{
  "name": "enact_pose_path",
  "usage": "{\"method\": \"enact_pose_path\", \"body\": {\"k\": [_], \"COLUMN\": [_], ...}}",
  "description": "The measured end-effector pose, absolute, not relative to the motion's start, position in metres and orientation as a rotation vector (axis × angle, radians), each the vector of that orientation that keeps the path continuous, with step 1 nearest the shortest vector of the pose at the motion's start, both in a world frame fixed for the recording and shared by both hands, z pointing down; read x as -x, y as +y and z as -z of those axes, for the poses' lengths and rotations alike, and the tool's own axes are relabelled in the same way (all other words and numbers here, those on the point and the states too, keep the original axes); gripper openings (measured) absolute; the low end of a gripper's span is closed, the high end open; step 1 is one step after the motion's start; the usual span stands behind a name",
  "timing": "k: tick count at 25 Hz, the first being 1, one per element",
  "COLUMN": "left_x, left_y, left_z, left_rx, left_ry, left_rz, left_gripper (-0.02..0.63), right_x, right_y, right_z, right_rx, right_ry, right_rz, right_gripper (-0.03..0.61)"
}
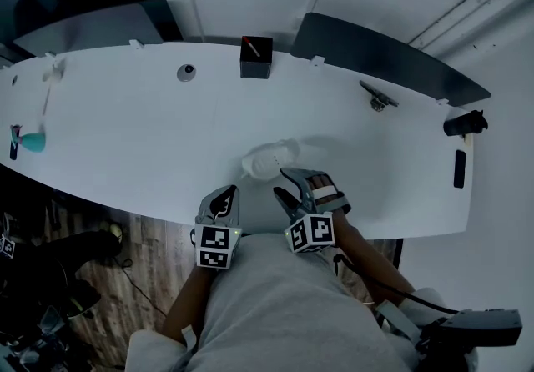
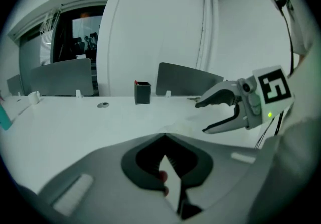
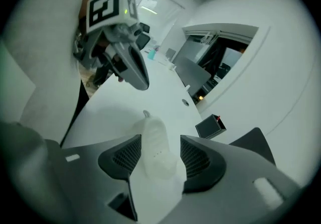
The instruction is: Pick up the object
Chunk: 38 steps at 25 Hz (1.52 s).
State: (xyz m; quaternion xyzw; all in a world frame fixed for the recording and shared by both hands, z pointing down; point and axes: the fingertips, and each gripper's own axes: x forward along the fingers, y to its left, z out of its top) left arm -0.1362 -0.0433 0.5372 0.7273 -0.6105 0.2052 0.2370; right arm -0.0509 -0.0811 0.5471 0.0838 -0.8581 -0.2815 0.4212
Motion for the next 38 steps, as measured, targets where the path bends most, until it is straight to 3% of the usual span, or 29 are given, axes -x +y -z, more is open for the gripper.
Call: {"method": "enact_pose_path", "body": {"k": [9,21,29,38], "left_x": [0.15,0.159,0.158,0.159], "left_y": [-0.019,-0.003,-0.004,-0.019], "left_z": [-0.541,-0.551,-0.552,-0.551], "left_rx": [-1.893,-1.805,-1.805,-1.838], "left_ry": [-1.742,-1.781,-1.773,-1.759], "left_rz": [-0.582,-0.583,-0.583,-0.577], "left_gripper": [0.002,0.002,0.002,0.002], "right_x": [0.066,0.09,0.089,0.089], "right_y": [-0.089,-0.106,-0.116,-0.125], "right_z": [-0.62,-0.645,-0.643,-0.614], "right_rx": [-0.006,-0.051,-0.112,-0.179], "right_ry": [-1.907,-1.911,-1.887,-2.008], "right_rz": [0.986,1.025,1.004,0.908], "right_gripper": [0.302,0.304,0.17,0.129]}}
